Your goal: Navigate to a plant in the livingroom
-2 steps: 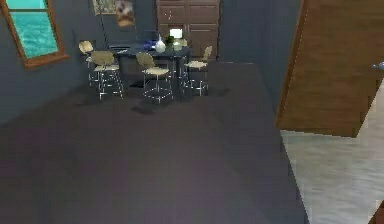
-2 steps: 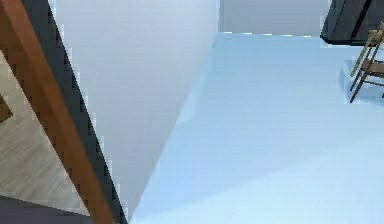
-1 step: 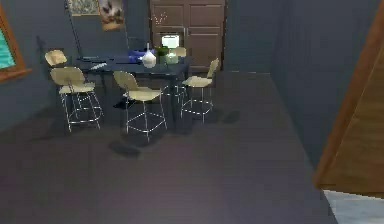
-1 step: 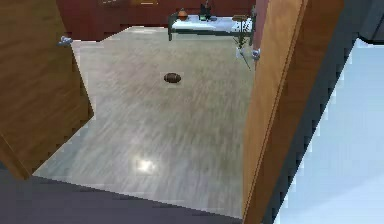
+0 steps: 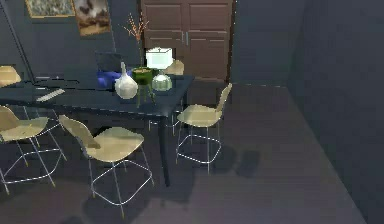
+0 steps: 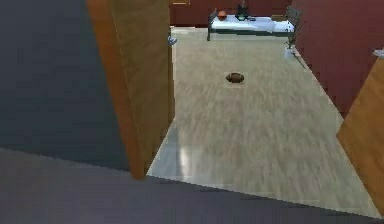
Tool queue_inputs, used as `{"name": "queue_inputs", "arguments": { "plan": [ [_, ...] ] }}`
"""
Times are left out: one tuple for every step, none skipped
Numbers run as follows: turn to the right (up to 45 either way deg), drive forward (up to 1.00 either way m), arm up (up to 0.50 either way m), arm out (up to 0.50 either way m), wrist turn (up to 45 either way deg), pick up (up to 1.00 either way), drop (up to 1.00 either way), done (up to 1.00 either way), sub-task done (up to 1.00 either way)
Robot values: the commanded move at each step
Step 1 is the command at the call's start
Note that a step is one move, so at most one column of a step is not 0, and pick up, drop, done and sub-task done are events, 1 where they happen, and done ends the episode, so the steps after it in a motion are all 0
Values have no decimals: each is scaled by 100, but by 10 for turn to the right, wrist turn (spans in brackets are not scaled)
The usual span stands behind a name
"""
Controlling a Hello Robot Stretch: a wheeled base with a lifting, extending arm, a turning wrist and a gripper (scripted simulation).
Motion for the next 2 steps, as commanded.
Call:
{"name": "queue_inputs", "arguments": {
  "plan": [
    [-60, 0, 0, 0, 0, 0, 0, 0, 0],
    [0, 60, 0, 0, 0, 0, 0, 0, 0]
  ]
}}
